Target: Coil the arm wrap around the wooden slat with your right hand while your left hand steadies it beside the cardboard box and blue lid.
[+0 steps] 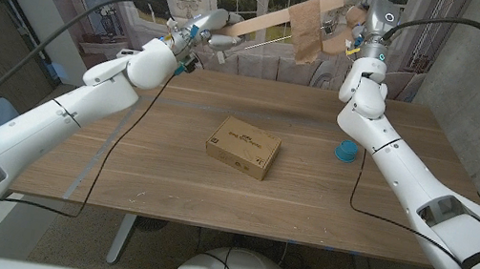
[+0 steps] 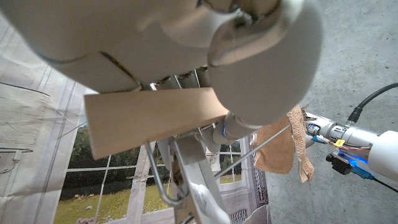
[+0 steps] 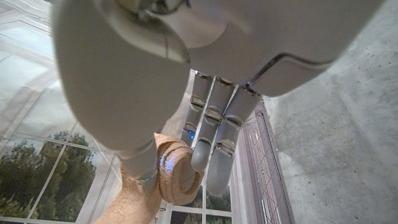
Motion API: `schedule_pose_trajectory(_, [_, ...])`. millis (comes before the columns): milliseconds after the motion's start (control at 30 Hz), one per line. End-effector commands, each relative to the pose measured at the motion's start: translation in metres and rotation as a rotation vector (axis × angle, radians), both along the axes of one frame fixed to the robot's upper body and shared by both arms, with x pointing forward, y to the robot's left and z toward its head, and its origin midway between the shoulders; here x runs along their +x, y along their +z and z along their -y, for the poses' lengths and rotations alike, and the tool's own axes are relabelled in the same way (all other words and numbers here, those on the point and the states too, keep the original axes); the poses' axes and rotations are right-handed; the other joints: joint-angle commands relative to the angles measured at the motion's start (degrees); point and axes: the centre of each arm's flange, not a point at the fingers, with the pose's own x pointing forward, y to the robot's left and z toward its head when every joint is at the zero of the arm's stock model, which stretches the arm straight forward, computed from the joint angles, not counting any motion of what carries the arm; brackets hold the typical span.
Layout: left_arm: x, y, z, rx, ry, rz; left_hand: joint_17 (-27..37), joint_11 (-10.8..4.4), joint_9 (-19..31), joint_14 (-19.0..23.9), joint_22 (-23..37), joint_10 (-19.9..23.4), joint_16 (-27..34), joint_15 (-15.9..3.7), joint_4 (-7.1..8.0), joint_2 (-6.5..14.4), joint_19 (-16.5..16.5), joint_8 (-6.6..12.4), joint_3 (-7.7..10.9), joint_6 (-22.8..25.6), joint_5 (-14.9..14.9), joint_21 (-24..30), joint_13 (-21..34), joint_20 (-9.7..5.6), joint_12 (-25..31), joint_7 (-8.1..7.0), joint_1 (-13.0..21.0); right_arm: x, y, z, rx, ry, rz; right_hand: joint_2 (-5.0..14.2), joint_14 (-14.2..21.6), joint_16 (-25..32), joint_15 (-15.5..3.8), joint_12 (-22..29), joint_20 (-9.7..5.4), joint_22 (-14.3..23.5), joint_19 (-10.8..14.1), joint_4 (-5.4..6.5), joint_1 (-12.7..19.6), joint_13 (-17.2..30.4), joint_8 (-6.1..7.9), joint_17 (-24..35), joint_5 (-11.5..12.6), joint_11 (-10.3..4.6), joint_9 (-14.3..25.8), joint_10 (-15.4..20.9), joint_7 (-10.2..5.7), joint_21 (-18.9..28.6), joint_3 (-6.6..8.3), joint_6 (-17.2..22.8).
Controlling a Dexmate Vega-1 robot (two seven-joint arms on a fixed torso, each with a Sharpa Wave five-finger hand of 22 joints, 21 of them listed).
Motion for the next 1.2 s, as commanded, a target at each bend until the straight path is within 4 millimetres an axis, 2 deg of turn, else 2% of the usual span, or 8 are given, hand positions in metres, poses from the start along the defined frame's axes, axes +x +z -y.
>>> schedule_pose_trajectory(33, [0.003,0.001,-0.005,-0.072,-0.069,-0.029,0.16,-1.78,0.41,-0.06,0.20,2.16,0.40,-2.02,5.69,2.26,-0.12,0.87,5.47,0.73,0.36,0.31,36.64,-2.73,4.83,0.58,-1.31,0.011,-0.026,0.022,0.048,0.015,-0.096,12.41,16.93,-0.36,-12.11,0.33,-5.77,0.13,-6.14,0.78,11.49,22.71,0.09,0.09,0.23,-1.23,1.72,12.56,12.04,0.40,1.17,12.58])
schedule_pose_trajectory(400, [0.020,0.003,-0.011,-0.162,-0.098,-0.075,0.17,-1.59,0.44,-0.08,0.33,2.32,0.61,-2.27,5.59,2.33,0.07,1.01,5.41,0.68,0.42,0.39,36.62,-2.86,4.95,0.53,-1.23,0.023,-0.056,0.025,0.085,0.101,-0.119,12.38,17.08,-0.60,-12.10,0.26,-5.69,0.10,-6.11,0.78,11.53,22.90,-0.06,0.03,0.18,-1.07,1.86,12.72,12.08,0.57,1.32,12.71])
schedule_pose_trajectory(767, [0.030,0.006,-0.003,-0.167,-0.104,-0.094,0.16,-1.66,-0.20,0.04,0.10,2.22,0.81,-2.21,5.53,2.47,0.28,0.73,5.35,0.74,0.33,0.25,36.90,-2.97,5.16,0.73,-1.15,0.028,-0.081,0.027,0.128,0.209,-0.122,12.29,17.25,-0.77,-12.08,0.08,-5.51,0.02,-5.91,0.72,11.61,22.70,-0.27,0.05,0.16,-0.99,1.84,13.15,12.27,0.64,1.54,12.92])
schedule_pose_trajectory(1067, [0.036,0.010,0.009,-0.118,-0.037,-0.131,0.15,-1.37,-0.69,0.15,0.25,2.74,0.95,-2.14,5.42,2.63,0.57,0.66,5.32,1.20,0.20,0.46,36.01,-3.14,4.86,1.20,-1.01,0.027,-0.103,0.028,0.169,0.245,-0.064,12.23,17.32,-1.05,-12.09,-0.07,-5.45,-0.01,-5.85,0.71,11.63,22.82,-0.42,-0.10,0.09,-0.90,1.95,13.12,12.33,0.64,1.70,12.96])
schedule_pose_trajectory(1200, [0.040,0.016,0.016,-0.037,0.048,-0.201,0.14,-1.11,-1.08,0.23,0.02,2.87,1.03,-2.21,5.28,2.76,1.07,0.53,5.36,1.46,0.07,0.41,35.78,-3.16,4.78,1.40,-0.85,0.026,-0.116,0.029,0.193,0.260,-0.032,12.21,17.37,-1.20,-12.09,-0.10,-5.42,-0.03,-5.72,0.72,11.61,22.86,-0.49,-0.21,0.05,-0.90,2.06,13.24,12.33,0.66,1.77,12.90])
